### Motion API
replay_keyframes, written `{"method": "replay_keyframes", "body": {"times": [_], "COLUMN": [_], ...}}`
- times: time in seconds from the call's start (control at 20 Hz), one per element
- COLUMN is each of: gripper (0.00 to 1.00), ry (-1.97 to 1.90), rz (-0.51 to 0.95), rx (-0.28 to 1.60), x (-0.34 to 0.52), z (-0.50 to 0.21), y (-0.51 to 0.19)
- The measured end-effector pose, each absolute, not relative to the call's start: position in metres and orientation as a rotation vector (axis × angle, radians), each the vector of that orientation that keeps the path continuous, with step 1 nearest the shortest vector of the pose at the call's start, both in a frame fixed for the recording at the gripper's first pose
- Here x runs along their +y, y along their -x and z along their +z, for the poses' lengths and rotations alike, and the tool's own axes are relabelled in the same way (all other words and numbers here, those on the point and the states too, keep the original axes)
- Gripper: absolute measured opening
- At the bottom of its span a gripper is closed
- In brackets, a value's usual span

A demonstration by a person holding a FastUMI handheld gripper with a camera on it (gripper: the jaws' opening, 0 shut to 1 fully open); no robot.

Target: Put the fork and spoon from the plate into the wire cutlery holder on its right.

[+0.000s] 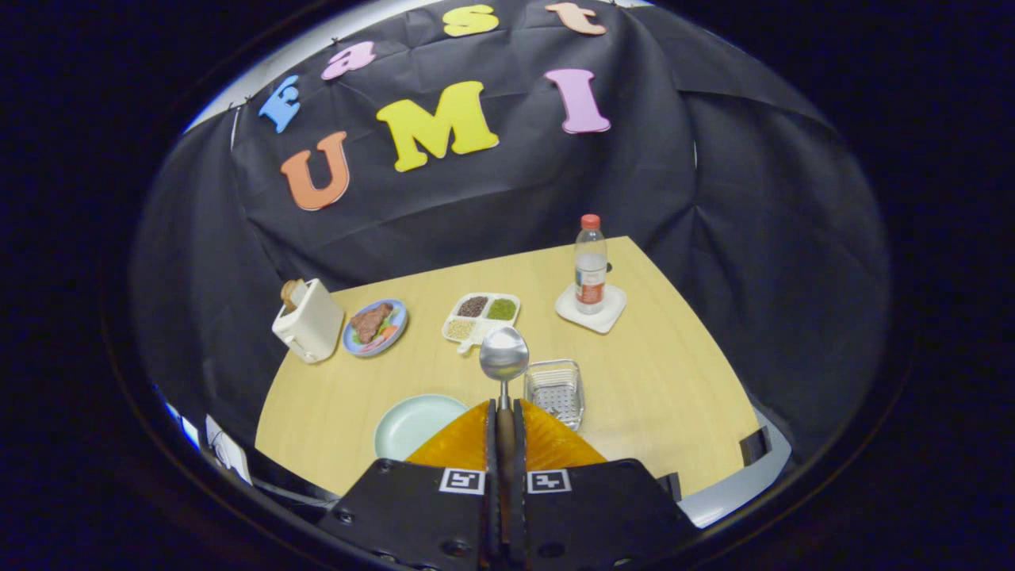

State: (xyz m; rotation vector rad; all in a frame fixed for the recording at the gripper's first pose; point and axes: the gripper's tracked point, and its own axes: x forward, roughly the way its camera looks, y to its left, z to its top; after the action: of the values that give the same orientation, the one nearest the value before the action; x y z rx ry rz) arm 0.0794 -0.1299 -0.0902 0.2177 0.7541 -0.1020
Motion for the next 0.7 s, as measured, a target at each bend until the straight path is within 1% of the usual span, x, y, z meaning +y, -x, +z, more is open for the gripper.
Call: {"method": "replay_keyframes", "body": {"times": [0.3, 0.7], "gripper": [0.05, 0.05], "ry": [-0.239, -0.242], "rz": [-0.145, -0.116], "rx": [0.812, 0.904], "x": [-0.176, -0.181], "z": [-0.129, -0.178], "y": [-0.087, -0.106]}}
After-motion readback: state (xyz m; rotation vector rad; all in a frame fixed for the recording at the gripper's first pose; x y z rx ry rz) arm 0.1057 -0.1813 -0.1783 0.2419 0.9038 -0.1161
